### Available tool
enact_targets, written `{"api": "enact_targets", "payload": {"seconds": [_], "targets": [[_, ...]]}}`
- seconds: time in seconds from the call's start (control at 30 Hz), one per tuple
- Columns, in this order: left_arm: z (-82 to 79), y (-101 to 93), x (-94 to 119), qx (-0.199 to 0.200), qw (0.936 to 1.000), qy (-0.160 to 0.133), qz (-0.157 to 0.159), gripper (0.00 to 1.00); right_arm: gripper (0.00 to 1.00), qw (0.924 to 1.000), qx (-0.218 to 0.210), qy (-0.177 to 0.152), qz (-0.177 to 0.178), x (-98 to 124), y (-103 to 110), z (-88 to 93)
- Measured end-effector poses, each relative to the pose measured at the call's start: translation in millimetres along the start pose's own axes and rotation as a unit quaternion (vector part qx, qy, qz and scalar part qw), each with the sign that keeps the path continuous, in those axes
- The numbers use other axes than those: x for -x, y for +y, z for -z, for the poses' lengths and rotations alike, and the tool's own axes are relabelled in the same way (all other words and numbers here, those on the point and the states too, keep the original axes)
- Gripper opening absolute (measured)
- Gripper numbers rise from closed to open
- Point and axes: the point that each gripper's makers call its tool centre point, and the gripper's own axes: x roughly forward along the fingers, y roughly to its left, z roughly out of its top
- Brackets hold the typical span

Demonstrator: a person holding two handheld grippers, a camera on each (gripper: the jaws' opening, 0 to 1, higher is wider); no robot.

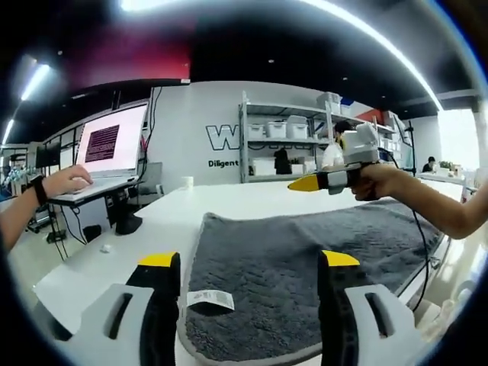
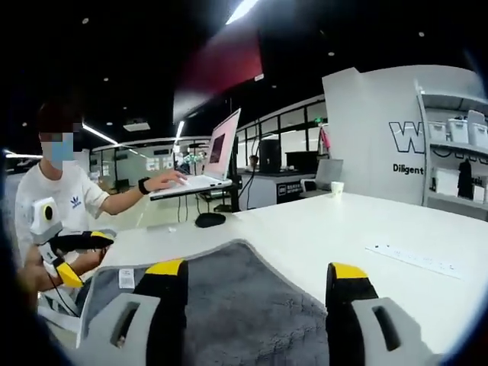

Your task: Open the folded towel by lifting each exposed corner and separating the folded layers until the towel lies flat within the target outline without major curled edges

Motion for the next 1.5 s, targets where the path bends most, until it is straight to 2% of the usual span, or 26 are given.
{"api": "enact_targets", "payload": {"seconds": [0.17, 0.3, 0.37, 0.4, 0.5, 0.63, 0.67, 0.83, 0.97, 1.03, 1.5], "targets": [[-6.0, -10.3, -0.8, 0.004, 0.9998, -0.009, 0.015, 0.83, 0.83, 0.9989, 0.041, -0.006, 0.021, 23.5, 1.2, -8.0], [-11.8, -15.1, 0.3, 0.003, 0.9996, -0.018, 0.020, 0.86, 0.86, 0.9981, 0.055, -0.008, 0.028, 39.1, 3.8, -11.5], [-13.3, -17.3, 1.2, 0.001, 0.9996, -0.020, 0.022, 0.86, 0.86, 0.9978, 0.061, 0.008, 0.023, 51.7, 11.9, -9.6], [-13.6, -19.1, 2.0, -0.001, 0.9995, -0.021, 0.023, 0.86, 0.86, 0.9968, 0.078, -0.002, 0.020, 58.1, 16.9, -14.0], [-13.5, -23.9, 2.5, -0.007, 0.9993, -0.022, 0.029, 0.87, 0.89, 0.9953, 0.092, 0.004, 0.031, 71.5, 20.0, -14.2], [-12.7, -32.6, 3.7, -0.012, 0.9987, -0.021, 0.044, 0.86, 0.87, 0.9953, 0.087, -0.005, 0.043, 90.1, 15.7, -15.6], [-12.7, -35.1, 4.9, -0.013, 0.9986, -0.022, 0.046, 0.86, 0.88, 0.9938, 0.094, -0.001, 0.060, 98.6, 9.2, -13.0], [-14.1, -37.9, 7.5, -0.011, 0.9984, -0.028, 0.047, 0.89, 0.89, 0.9930, 0.090, 0.000, 0.077, 122.9, 3.4, -6.6], [-11.2, -38.2, 7.7, -0.013, 0.9986, -0.024, 0.046, 0.93, 0.88, 0.9919, 0.088, -0.003, 0.091, 152.1, 8.0, -1.5], [-10.5, -38.7, 7.6, -0.015, 0.9986, -0.024, 0.045, 0.94, 0.88, 0.9912, 0.088, -0.003, 0.099, 159.5, 7.6, -0.7], [-23.3, -49.8, 8.2, -0.015, 0.9969, -0.050, 0.059, 0.95, 0.87, 0.9848, 0.091, -0.011, 0.148, 223.3, 0.1, 7.8]]}}
